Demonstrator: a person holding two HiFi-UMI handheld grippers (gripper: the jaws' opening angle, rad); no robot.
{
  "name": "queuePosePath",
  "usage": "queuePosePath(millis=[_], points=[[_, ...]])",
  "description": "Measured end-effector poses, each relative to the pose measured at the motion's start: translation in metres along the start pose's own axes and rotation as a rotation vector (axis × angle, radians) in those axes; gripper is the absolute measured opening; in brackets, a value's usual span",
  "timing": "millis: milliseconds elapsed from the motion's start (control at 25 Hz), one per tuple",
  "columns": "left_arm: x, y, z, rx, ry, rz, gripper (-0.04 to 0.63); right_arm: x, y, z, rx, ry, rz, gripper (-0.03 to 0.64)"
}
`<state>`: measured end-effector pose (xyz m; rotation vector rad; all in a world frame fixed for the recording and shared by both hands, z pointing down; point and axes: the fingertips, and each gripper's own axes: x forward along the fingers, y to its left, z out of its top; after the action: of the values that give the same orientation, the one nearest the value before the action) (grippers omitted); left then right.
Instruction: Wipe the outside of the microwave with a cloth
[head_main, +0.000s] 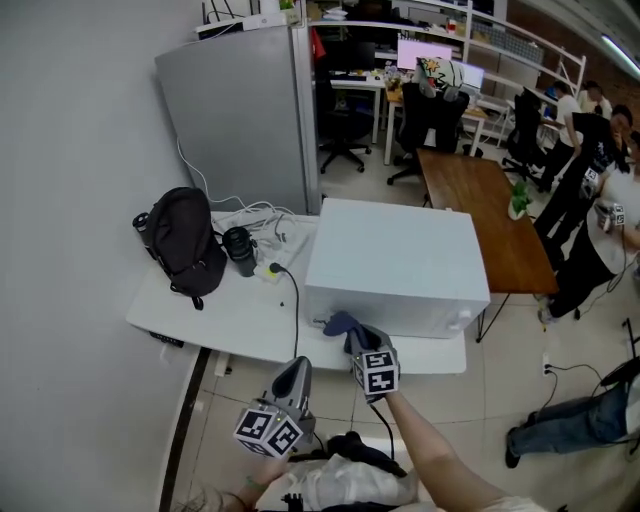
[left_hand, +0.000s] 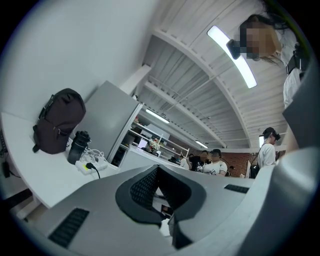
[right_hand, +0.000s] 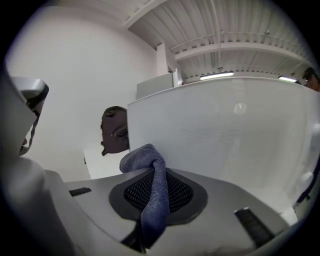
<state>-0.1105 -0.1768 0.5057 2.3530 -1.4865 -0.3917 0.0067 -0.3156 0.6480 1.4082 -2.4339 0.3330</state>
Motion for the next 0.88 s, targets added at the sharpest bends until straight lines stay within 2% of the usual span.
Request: queuePosePath(millis=[280, 480, 560, 680, 880], points=[[0.018, -0.021, -0.013, -0.006, 0.033, -0.071, -0.014, -0.084, -0.147, -0.036, 0.018, 0.042, -0.251, 0.075], [0.025, -0.031, -0.019, -0.008, 0.053, -0.103, -0.014, -0.148, -0.229, -0.064, 0.119, 0.069, -0.442, 0.075], [0.027, -0.032, -0.021, -0.01, 0.056, -0.108, -0.014, -0.158, -0.237, -0.067, 0.142, 0.066, -0.464, 0.075], [0.027, -0.036, -0.021, -0.016, 0.055, -0.122, -0.014, -0.165, -0.223, -0.056, 0.165, 0.027, -0.457, 0.075], [0.008, -0.049, -0.017, -0.006, 0.053, -0.171, -0.014, -0.199, -0.144, -0.031, 0.304, -0.089, -0.392, 0.075]])
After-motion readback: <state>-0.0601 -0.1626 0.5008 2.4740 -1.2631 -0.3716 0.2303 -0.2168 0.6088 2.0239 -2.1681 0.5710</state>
